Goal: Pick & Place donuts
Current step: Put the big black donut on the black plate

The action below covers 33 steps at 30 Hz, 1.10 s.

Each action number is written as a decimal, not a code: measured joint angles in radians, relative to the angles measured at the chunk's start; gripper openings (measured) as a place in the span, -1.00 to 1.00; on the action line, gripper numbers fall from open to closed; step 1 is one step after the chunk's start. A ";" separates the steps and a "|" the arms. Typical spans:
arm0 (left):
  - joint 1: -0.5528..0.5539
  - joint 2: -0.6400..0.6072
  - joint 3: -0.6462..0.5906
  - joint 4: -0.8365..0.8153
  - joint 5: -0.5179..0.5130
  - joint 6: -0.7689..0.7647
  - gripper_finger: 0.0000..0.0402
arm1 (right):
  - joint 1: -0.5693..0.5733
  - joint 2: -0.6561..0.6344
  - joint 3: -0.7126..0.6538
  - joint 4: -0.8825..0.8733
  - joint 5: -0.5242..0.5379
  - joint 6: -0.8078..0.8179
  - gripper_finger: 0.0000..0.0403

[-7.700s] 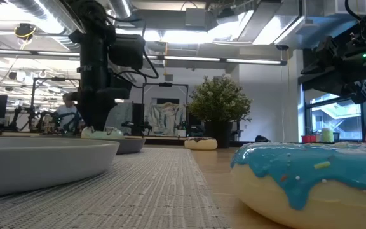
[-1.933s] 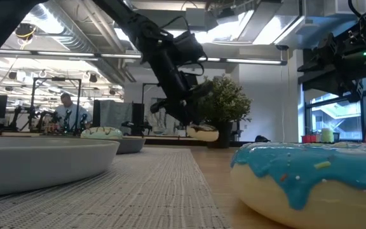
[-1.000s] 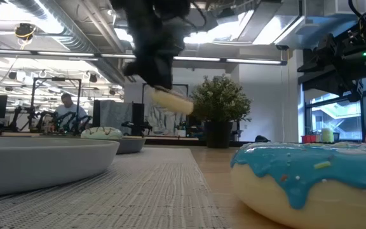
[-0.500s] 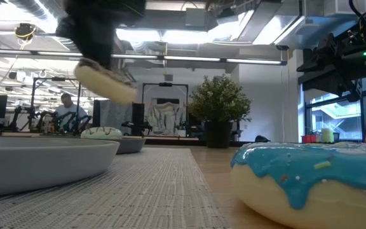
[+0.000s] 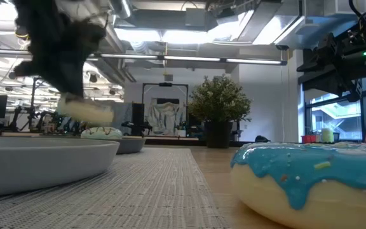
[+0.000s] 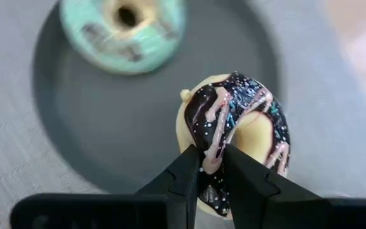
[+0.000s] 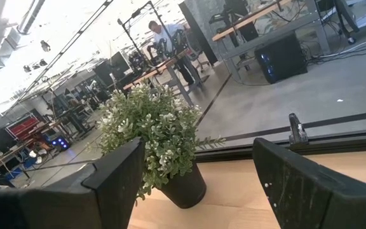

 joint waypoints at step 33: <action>0.093 0.002 -0.139 0.195 0.055 0.060 -0.63 | 0.000 0.000 0.000 0.000 0.000 0.001 0.46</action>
